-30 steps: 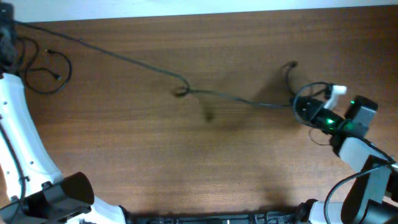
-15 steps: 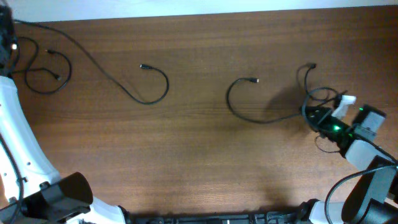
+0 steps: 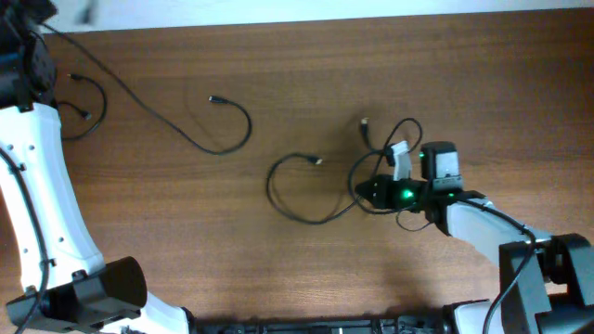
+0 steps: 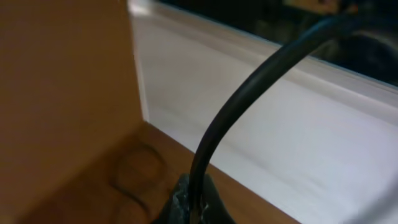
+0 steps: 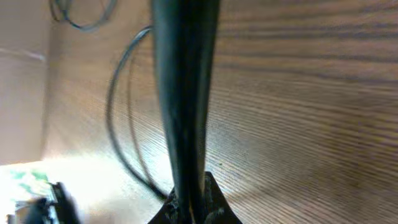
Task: Untangle cables
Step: 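Drag the thick black cable with the left gripper to the top-left corner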
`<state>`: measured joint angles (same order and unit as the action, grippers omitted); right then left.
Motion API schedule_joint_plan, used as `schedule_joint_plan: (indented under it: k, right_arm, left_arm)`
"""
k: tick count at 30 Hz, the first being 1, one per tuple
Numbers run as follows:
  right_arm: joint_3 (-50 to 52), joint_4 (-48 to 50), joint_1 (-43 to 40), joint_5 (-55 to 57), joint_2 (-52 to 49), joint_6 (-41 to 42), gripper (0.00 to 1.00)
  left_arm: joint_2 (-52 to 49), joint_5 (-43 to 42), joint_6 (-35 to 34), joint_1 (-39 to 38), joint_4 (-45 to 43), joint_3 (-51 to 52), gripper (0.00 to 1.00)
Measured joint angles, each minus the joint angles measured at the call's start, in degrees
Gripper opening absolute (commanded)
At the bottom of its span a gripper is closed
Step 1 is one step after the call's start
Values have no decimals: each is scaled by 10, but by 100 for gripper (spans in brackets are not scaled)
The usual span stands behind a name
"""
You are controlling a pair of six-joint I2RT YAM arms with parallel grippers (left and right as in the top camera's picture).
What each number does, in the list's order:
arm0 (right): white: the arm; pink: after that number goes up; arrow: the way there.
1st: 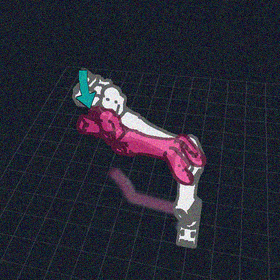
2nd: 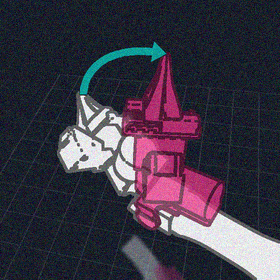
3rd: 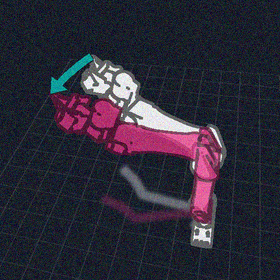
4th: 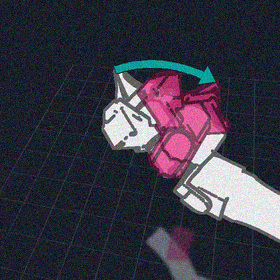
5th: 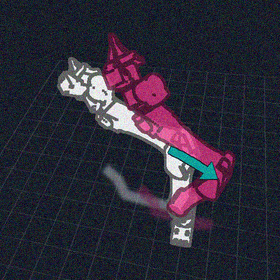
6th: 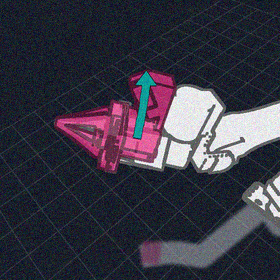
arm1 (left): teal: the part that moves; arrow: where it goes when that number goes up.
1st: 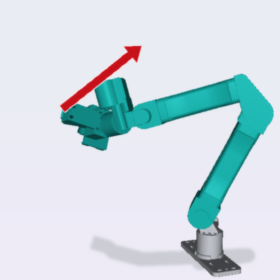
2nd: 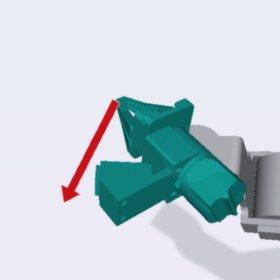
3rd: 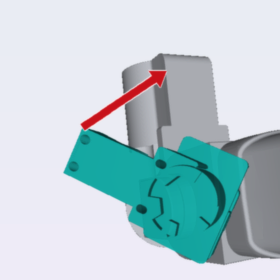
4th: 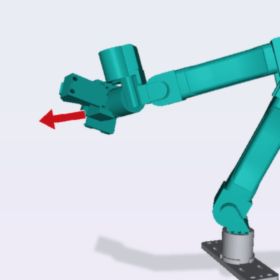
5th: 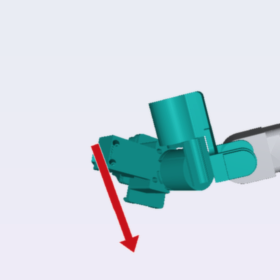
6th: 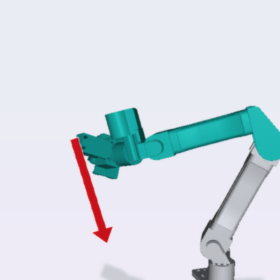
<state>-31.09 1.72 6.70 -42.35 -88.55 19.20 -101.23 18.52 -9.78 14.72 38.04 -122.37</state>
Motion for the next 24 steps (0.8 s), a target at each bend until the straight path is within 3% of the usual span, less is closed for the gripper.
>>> schedule_joint_plan:
  k: [9, 16, 24]
  right_arm:
    - [0, -61, 34, 70, 0, -1, 4]
    - [0, -62, 35, 87, 0, 11, 4]
    - [0, -60, 35, 90, 0, 21, 4]
  left_arm:
    - [-65, -12, 191, 0, -130, -1, 0]
    - [-186, -52, 224, 0, -90, -2, 0]
    - [-315, -231, 227, 0, -35, -2, 0]
